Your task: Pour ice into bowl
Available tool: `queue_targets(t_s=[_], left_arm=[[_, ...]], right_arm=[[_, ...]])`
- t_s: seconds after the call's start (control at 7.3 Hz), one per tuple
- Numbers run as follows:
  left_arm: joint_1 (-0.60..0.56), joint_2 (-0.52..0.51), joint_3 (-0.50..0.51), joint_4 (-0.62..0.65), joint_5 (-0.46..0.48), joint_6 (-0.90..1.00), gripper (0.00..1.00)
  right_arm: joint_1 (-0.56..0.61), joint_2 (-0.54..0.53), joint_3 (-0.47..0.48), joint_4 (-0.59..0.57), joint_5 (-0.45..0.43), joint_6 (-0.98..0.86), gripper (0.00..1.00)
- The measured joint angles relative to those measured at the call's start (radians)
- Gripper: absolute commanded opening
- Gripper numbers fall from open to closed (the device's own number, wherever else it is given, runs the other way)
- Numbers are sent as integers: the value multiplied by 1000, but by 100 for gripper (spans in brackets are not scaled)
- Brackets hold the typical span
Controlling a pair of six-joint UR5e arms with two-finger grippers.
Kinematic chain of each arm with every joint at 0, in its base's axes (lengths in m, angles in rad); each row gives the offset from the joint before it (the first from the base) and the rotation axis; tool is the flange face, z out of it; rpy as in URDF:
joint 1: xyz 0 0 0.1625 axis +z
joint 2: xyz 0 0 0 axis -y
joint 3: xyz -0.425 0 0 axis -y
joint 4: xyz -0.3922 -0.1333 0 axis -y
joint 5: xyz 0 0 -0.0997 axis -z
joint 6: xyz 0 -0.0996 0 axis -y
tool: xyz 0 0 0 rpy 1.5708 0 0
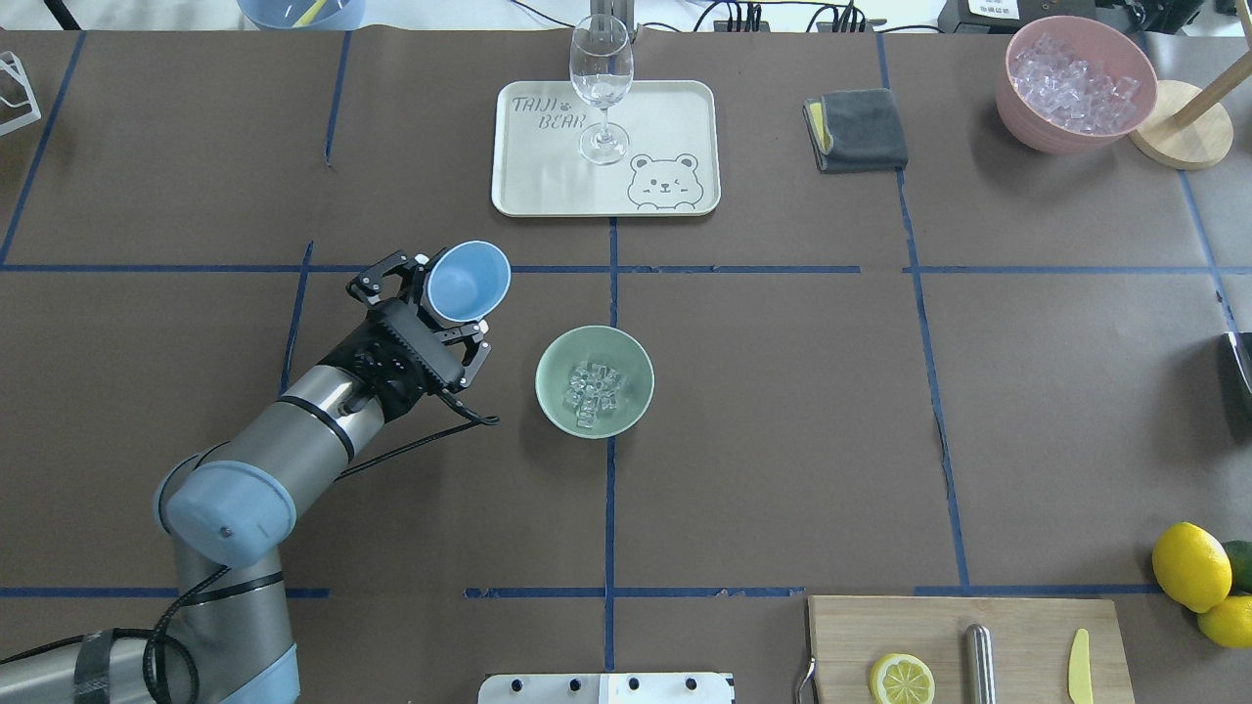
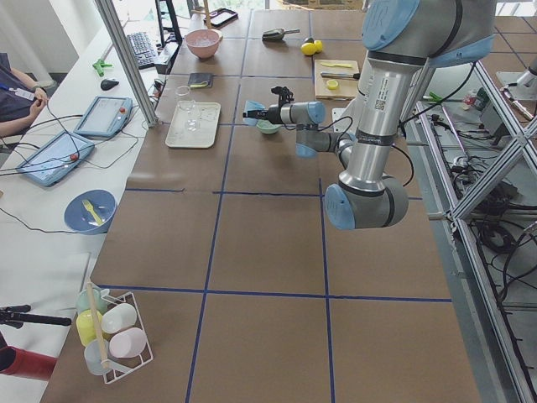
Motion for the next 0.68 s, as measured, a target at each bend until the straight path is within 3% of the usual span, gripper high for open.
queue_targets(t_s=[0.41, 0.68], left_arm=[[-18, 185, -56, -2, -8, -434, 0], [-52, 311, -60, -8, -10, -584, 0]], right_arm=[[0, 0, -11, 1, 2, -3, 100], [0, -1, -12, 1, 2, -5, 100]])
